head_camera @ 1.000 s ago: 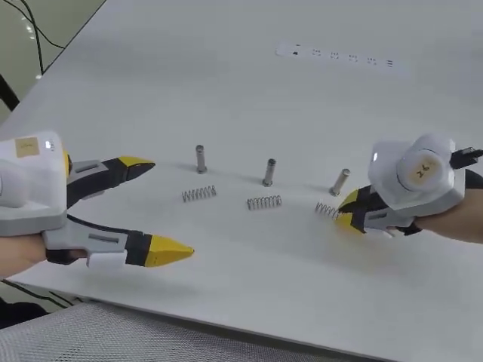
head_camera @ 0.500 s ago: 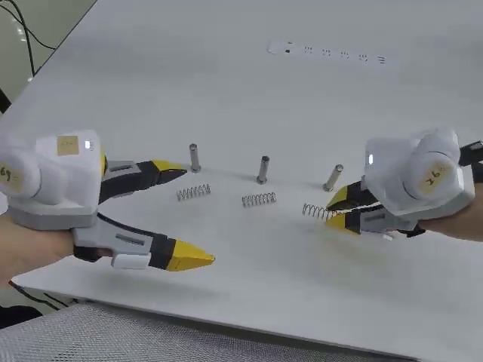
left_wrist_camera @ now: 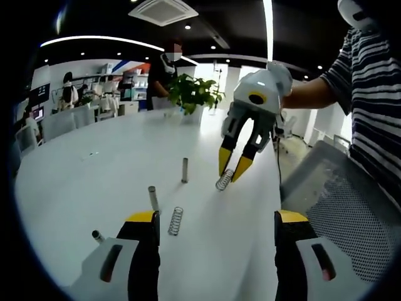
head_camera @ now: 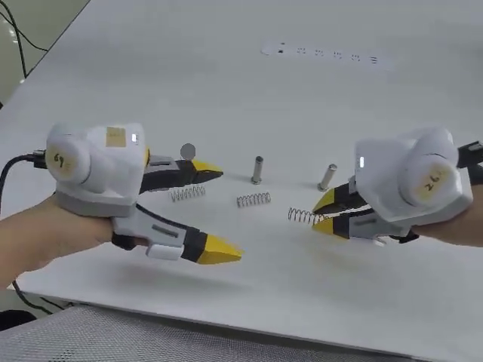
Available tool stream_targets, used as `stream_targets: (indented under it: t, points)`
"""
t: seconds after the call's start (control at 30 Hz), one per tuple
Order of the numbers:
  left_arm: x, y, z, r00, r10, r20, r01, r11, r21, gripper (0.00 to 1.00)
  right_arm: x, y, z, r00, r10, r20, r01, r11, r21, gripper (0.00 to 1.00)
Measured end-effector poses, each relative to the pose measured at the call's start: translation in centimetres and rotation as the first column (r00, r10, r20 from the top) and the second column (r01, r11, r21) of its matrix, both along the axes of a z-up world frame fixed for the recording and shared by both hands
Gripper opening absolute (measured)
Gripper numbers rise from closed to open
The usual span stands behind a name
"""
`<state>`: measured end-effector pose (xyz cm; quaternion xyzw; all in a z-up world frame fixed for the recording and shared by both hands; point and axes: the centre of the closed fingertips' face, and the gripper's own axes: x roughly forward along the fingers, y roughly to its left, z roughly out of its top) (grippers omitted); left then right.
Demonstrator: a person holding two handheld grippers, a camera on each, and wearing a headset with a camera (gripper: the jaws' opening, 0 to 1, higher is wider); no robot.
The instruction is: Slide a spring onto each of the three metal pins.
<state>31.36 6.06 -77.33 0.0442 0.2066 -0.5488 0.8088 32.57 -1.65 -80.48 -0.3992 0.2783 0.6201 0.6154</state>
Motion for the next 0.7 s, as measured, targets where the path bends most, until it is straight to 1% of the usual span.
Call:
stream_targets:
  t: [0.13, 0.17, 0.23, 0.37, 0.47, 0.5, 0.57, 0.7]
  points:
    - [0.4, -1.4, 0.4, 1.000, -0.024, 0.004, 0.024, 0.999, -0.026, 0.69, -0.3, 0.3, 0.3, 1.000, 0.010, 0.002, -0.010, 1.000, 0.002, 0.13]
    - [0.4, -1.7, 0.4, 0.999, -0.034, 0.002, 0.034, 0.999, -0.025, 0.68, -0.4, 0.3, 0.3, 1.000, 0.011, 0.001, -0.011, 1.000, 0.002, 0.13]
    - [0.3, -2.3, 0.3, 0.998, -0.056, 0.014, 0.057, 0.998, -0.018, 0.63, -0.5, 0.4, 0.4, 1.000, 0.015, 0.002, -0.015, 1.000, 0.004, 0.13]
    - [0.2, -3.3, 0.4, 0.996, -0.087, 0.005, 0.087, 0.996, -0.034, 0.55, -0.9, 0.7, 0.8, 1.000, 0.010, -0.012, -0.010, 1.000, 0.022, 0.13]
    - [0.0, -3.8, 0.2, 0.995, -0.096, 0.002, 0.096, 0.995, -0.035, 0.50, -1.0, 0.8, 0.9, 1.000, 0.008, -0.011, -0.008, 1.000, 0.026, 0.13]
    - [0.0, -4.0, 0.3, 0.995, -0.096, 0.002, 0.096, 0.994, -0.045, 0.49, -1.1, 0.9, 1.0, 1.000, 0.009, -0.012, -0.009, 1.000, 0.027, 0.13]
    - [-0.1, -4.2, 0.2, 0.995, -0.100, -0.001, 0.100, 0.994, -0.053, 0.48, -1.3, 1.1, 1.0, 1.000, 0.011, -0.014, -0.011, 1.000, 0.028, 0.13]
    - [0.0, -4.7, 0.1, 0.994, -0.113, 0.002, 0.113, 0.992, -0.047, 0.45, -1.8, 1.5, 1.4, 0.999, 0.035, -0.007, -0.035, 0.999, 0.023, 0.13]
